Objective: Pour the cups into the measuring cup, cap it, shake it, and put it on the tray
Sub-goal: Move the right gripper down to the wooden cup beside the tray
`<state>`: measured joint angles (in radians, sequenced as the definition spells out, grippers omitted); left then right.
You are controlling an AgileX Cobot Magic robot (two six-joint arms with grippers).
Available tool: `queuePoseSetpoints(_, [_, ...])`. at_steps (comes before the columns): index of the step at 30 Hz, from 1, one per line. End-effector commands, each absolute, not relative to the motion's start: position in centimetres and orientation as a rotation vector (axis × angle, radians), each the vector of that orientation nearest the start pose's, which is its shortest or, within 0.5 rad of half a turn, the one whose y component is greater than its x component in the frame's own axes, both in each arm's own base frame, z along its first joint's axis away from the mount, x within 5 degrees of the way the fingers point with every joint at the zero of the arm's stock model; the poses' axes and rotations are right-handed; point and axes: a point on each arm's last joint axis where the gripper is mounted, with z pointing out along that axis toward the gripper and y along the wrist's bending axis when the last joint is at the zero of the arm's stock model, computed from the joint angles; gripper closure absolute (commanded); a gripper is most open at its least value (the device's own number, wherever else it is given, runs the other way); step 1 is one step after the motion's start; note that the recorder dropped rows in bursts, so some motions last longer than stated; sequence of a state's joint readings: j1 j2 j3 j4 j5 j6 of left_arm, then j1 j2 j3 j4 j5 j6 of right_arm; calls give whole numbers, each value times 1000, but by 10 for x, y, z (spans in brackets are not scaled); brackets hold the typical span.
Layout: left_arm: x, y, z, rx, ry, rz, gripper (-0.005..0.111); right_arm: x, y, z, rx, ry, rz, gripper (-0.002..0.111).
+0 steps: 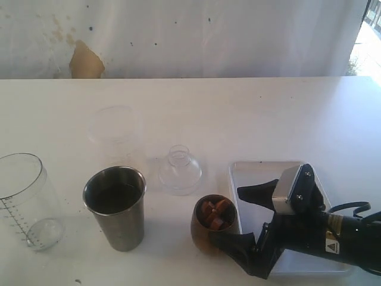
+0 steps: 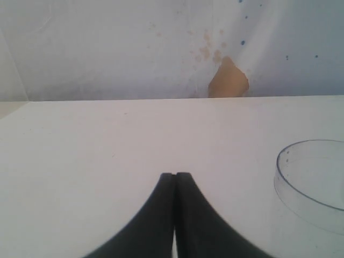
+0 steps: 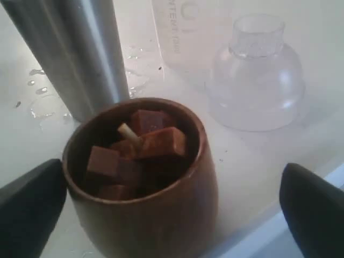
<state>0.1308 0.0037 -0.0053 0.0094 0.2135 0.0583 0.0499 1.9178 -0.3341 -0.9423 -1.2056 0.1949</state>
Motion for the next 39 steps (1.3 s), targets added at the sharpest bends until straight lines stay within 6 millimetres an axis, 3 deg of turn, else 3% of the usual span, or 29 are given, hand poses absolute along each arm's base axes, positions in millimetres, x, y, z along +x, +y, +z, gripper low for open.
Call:
queuePoseSetpoints(1, [55,7,195,-52,1687,147,107,227,81,95,-806,1777,742,3])
queuePoseSetpoints(17, [55,7,195,-52,1687,147,107,236,82,85,-841,1768,724,3])
queuePoseSetpoints(28, [55,7,195,-52,1687,147,107,251,107,93,-929,1664,738,3])
queuePoseSetpoints(39, [55,7,195,-52,1687,147,107,259,104,88,-934,1735,668,3])
